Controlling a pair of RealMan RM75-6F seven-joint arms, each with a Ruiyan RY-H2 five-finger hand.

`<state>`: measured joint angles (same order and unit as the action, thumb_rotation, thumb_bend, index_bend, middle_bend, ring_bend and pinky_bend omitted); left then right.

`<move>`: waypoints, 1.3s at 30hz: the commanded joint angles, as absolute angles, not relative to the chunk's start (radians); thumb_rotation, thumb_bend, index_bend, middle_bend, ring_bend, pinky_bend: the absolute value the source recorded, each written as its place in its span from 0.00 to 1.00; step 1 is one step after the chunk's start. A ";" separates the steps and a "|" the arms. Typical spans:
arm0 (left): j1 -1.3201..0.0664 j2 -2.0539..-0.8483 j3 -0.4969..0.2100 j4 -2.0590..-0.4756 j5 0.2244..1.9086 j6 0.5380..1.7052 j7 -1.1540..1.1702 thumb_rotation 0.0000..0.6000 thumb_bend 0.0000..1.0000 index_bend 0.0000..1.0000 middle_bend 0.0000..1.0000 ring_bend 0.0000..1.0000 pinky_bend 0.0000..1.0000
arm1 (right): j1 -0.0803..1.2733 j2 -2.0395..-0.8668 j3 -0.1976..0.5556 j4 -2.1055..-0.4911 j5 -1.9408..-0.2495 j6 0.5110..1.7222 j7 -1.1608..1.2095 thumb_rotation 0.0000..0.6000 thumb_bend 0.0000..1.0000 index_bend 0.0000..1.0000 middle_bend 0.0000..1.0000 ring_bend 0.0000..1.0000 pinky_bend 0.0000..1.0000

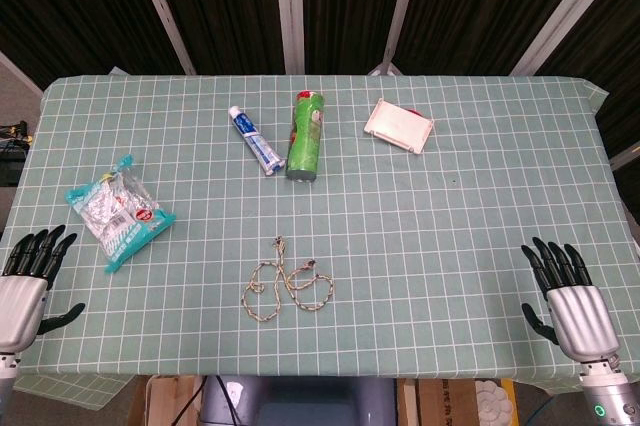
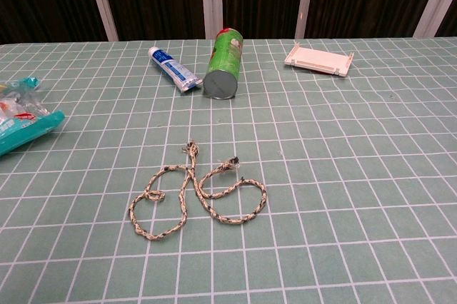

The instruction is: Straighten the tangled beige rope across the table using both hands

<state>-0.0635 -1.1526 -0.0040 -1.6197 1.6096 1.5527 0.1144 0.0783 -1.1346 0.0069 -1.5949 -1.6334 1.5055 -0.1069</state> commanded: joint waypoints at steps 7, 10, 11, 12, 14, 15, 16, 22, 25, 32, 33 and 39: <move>-0.062 -1.151 -0.001 -1.623 1.617 1.558 0.114 1.00 0.05 0.05 0.00 0.00 0.00 | 0.076 -1.133 0.005 -1.599 -1.634 1.507 -0.097 1.00 0.35 0.00 0.00 0.00 0.00; -0.061 -1.151 -0.001 -1.624 1.619 1.561 0.111 1.00 0.05 0.05 0.00 0.00 0.00 | 0.076 -1.132 0.003 -1.601 -1.637 1.508 -0.097 1.00 0.35 0.00 0.00 0.00 0.00; -0.061 -1.151 -0.001 -1.624 1.619 1.560 0.111 1.00 0.05 0.05 0.00 0.00 0.00 | 0.077 -1.133 0.003 -1.601 -1.638 1.507 -0.098 1.00 0.35 0.00 0.00 0.00 0.00; -0.062 -1.152 -0.001 -1.624 1.618 1.559 0.111 1.00 0.05 0.05 0.00 0.00 0.00 | 0.077 -1.134 0.003 -1.601 -1.638 1.506 -0.098 1.00 0.35 0.00 0.00 0.00 0.00; -0.063 -1.153 -0.001 -1.624 1.617 1.556 0.112 1.00 0.05 0.05 0.00 0.00 0.00 | 0.078 -1.134 0.001 -1.602 -1.639 1.503 -0.095 1.00 0.35 0.00 0.00 0.00 0.00; -0.063 -1.153 -0.001 -1.623 1.617 1.555 0.112 1.00 0.05 0.05 0.00 0.00 0.00 | 0.079 -1.133 0.000 -1.602 -1.639 1.500 -0.093 1.00 0.35 0.00 0.00 0.00 0.00; -0.063 -1.153 -0.001 -1.623 1.616 1.555 0.113 1.00 0.05 0.05 0.00 0.00 0.00 | 0.080 -1.133 -0.001 -1.603 -1.639 1.499 -0.091 1.00 0.35 0.00 0.00 0.00 0.00; -0.061 -1.151 -0.003 -1.625 1.615 1.560 0.110 1.00 0.05 0.05 0.00 0.00 0.00 | 0.081 -1.130 -0.005 -1.607 -1.647 1.498 -0.075 1.00 0.35 0.00 0.00 0.00 0.00; -0.062 -1.152 -0.002 -1.625 1.617 1.560 0.113 1.00 0.05 0.05 0.00 0.00 0.00 | 0.082 -1.129 -0.005 -1.612 -1.645 1.497 -0.057 1.00 0.35 0.00 0.00 0.00 0.00; -0.060 -1.150 -0.005 -1.624 1.613 1.562 0.107 1.00 0.05 0.05 0.00 0.00 0.00 | 0.110 -1.142 0.005 -1.651 -1.655 1.474 -0.011 1.00 0.35 0.07 0.08 0.00 0.00; -0.061 -1.150 -0.005 -1.623 1.614 1.562 0.107 1.00 0.05 0.05 0.00 0.00 0.00 | 0.118 -1.145 0.011 -1.660 -1.651 1.465 -0.006 1.00 0.35 0.11 0.11 0.00 0.00; -0.062 -1.152 -0.006 -1.621 1.614 1.562 0.106 1.00 0.05 0.05 0.00 0.00 0.00 | 0.178 -1.172 0.052 -1.714 -1.621 1.402 -0.019 1.00 0.34 0.25 0.21 0.00 0.00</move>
<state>-0.0619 -1.1516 -0.0059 -1.6214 1.6139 1.5620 0.1065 0.1636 -1.1628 0.0408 -1.6988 -1.6321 1.4175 -0.0125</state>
